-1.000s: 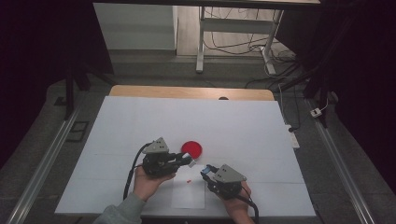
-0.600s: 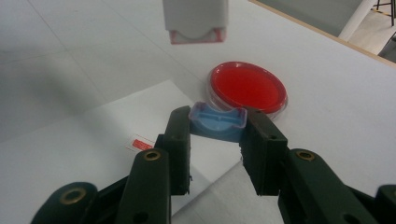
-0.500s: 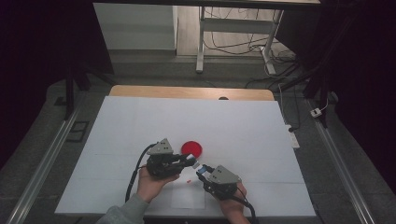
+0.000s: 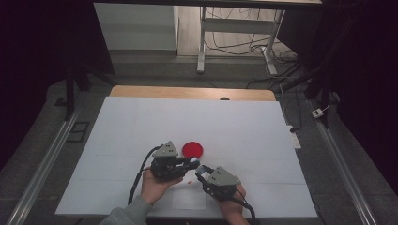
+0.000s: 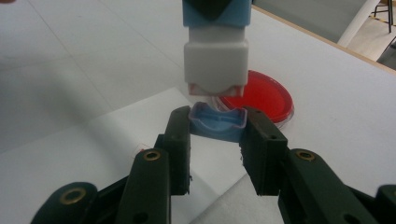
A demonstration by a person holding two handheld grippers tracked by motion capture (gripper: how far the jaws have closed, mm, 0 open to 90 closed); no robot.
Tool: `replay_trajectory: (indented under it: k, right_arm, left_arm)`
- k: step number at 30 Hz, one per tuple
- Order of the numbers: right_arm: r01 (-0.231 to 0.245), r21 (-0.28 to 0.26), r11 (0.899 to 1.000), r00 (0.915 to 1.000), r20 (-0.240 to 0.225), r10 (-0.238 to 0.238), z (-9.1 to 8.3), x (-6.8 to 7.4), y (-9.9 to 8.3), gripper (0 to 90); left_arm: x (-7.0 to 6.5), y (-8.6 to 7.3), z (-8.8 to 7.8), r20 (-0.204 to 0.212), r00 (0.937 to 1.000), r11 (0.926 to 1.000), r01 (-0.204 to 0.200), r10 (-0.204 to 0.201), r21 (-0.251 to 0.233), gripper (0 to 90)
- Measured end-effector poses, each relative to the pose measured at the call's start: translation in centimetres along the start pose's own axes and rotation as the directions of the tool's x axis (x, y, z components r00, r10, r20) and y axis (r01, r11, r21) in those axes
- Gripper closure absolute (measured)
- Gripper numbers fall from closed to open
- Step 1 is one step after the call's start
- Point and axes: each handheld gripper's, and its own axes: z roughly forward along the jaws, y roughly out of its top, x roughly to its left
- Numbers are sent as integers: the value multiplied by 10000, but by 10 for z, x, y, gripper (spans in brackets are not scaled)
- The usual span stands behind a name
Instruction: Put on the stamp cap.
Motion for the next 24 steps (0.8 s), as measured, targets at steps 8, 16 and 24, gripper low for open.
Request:
replay_trajectory:
  k: [8, 16, 24]
  right_arm:
    - [-139, -106, 9998, 9999, -18, 139, 0, 2, 1, 641]
    - [-149, -123, 9998, 9999, -6, 149, 0, 2, 1, 642]
    - [-170, -133, 9998, 9998, -45, 170, 0, 1, 0, 641]
  left_arm:
    - [0, -1, 3, 17, 10000, 10000, -18, 18, 75, 757]
    - [0, -2, 3, 20, 10000, 10000, -6, 6, 88, 757]
    - [0, -2, 5, 68, 10000, 9999, -1, 0, 147, 757]
